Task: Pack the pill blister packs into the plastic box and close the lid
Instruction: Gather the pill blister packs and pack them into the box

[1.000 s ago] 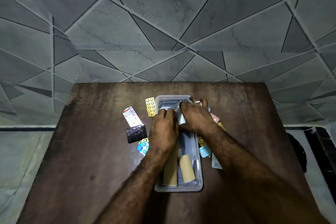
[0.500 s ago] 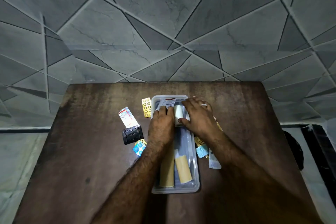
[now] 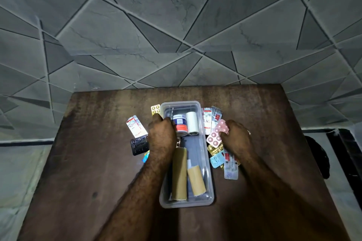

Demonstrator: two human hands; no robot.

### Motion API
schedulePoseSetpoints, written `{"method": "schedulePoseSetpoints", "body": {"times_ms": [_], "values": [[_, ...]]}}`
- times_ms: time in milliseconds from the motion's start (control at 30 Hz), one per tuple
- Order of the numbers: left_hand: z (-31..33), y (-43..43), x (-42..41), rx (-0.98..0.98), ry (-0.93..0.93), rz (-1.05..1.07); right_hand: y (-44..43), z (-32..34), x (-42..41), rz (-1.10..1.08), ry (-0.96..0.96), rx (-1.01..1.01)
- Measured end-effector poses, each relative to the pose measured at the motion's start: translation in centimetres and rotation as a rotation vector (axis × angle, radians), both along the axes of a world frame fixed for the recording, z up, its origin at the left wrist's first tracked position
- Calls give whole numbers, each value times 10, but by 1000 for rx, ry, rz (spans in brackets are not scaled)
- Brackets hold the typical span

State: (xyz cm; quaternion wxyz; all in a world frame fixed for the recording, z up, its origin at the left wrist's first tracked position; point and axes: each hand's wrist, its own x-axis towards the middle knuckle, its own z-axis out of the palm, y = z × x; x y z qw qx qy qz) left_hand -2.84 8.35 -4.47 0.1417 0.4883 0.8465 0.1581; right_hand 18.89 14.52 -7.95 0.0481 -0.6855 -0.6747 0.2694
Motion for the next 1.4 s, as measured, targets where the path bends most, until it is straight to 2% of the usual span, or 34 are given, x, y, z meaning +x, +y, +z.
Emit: {"method": "schedulePoseSetpoints", "body": {"times_ms": [167,300,400,567,633,867,1100,1300,1400], "values": [[-2,-10,-7,127,-119,72,-6,-2,-2,23,-26,-30],[-9,-27,-32,286,-350,335,-6,-3,-4,63,-18,-59],[-24,-47,-59,194,-358,457,-4,-3,-6,90,-44,-84],[-56,-77,-88,-100,-253,209,-3,-7,-9,127,-75,-70],[-62,-80,-90,-160,-223,157,-4,-6,-9,129,-77,-57],[-61,-73,-88,-180,-238,138,-3,-5,-8,121,-72,-99],[-61,-67,-81,-182,-142,221,-2,0,-9,88,-90,-51],[-63,-60,-84,-60,-260,310,3,6,-4,-42,42,83],[-63,-64,-89,-5,-289,313,8,8,0,-179,205,74]]}}
